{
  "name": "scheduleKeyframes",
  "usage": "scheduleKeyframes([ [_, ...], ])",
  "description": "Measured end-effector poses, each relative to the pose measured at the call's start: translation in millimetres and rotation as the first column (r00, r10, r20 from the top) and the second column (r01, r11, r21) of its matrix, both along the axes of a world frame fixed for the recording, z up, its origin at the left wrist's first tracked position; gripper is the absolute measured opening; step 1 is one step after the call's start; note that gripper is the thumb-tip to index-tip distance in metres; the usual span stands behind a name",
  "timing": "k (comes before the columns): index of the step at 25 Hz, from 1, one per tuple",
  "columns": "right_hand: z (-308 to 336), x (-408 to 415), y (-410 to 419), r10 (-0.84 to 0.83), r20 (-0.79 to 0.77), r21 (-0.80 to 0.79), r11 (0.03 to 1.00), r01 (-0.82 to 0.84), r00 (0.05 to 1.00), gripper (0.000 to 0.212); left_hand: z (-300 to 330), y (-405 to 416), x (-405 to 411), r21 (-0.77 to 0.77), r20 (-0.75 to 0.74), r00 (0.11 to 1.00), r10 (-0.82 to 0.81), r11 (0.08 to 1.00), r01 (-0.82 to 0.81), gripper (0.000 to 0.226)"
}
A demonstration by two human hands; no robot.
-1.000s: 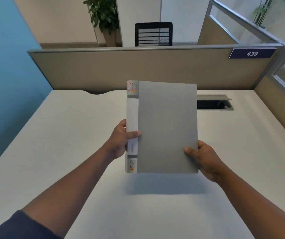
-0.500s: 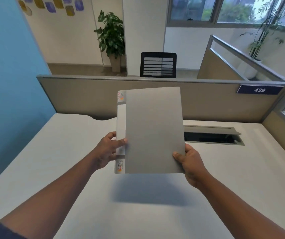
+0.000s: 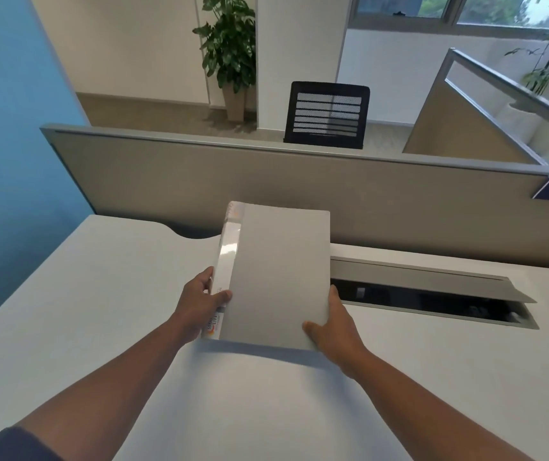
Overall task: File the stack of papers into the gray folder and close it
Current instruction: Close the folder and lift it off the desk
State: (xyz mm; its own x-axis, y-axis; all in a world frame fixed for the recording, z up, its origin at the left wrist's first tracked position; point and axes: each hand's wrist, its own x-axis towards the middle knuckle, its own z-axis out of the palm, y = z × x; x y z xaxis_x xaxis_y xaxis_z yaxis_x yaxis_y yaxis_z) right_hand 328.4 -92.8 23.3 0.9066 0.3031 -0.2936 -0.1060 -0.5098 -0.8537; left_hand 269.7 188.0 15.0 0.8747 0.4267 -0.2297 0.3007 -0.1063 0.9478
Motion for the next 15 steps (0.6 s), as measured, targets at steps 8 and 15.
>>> scheduleKeyframes([
  [8,-40,20,23,0.245,0.152,-0.468,0.871,-0.148,0.958,0.079,-39,12,23,0.342,-0.125,0.979,0.159,0.934,-0.108,0.073],
  [15,-45,20,17,0.44,0.115,-0.703,0.669,-0.24,0.891,0.11,-40,16,26,0.364,-0.135,0.976,0.169,0.925,-0.11,0.066],
])
